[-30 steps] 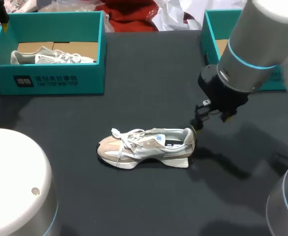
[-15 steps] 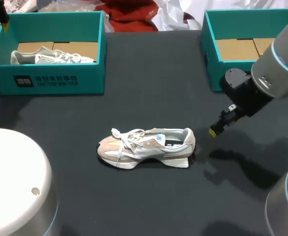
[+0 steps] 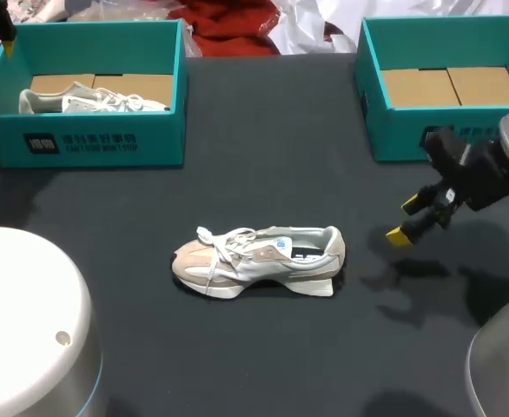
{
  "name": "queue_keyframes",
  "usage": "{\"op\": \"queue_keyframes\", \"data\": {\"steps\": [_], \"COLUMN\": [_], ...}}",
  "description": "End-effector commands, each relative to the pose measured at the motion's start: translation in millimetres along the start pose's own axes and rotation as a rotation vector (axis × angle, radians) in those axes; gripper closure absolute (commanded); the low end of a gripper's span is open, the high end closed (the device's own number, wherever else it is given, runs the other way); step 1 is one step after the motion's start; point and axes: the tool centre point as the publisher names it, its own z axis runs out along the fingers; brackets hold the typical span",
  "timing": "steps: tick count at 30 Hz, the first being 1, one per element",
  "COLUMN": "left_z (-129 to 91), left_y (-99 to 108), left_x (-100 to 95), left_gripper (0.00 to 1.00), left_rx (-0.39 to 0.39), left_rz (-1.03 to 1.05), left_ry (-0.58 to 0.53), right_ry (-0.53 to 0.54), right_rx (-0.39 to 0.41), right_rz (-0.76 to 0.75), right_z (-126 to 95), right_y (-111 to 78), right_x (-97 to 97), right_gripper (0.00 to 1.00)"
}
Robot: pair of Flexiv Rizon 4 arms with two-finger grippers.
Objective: Take the shoe out of the shoebox, open the shoe tongue, remove and reinsert the insole, then place the shoe into the shoebox
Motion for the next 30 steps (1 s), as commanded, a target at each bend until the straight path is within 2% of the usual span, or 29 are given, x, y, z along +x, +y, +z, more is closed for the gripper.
{"op": "queue_keyframes", "data": {"steps": [1, 4, 11, 14, 26, 30], "left_z": [-0.5, -0.5, -0.5, -0.5, -0.5, -0.5], "left_y": [-0.3, -0.3, -0.3, -0.3, -0.3, -0.3], "left_x": [0.2, 0.2, 0.2, 0.2, 0.2, 0.2], "left_gripper": [0.0, 0.0, 0.0, 0.0, 0.0, 0.0], "left_rx": [0.0, 0.0, 0.0, 0.0, 0.0, 0.0], "left_rz": [0.001, 0.001, 0.001, 0.001, 0.001, 0.001], "left_ry": [0.001, 0.001, 0.001, 0.001, 0.001, 0.001], "right_ry": [0.065, 0.117, 0.133, 0.178, 0.178, 0.133], "right_rx": [-0.291, -0.401, -0.493, -0.477, -0.477, -0.456], "right_rz": [-0.099, -0.214, -0.33, -0.384, -0.384, -0.354], "right_z": [11.3, 17.8, 29.7, 31.4, 31.4, 44.9], "right_y": [-9.7, -14.6, -25.5, -27.8, -27.8, -28.4], "right_x": [-2.2, -5.7, -16.8, -16.2, -16.2, -22.9], "right_gripper": [0.0, 0.0, 0.0, 0.0, 0.0, 0.0]}}
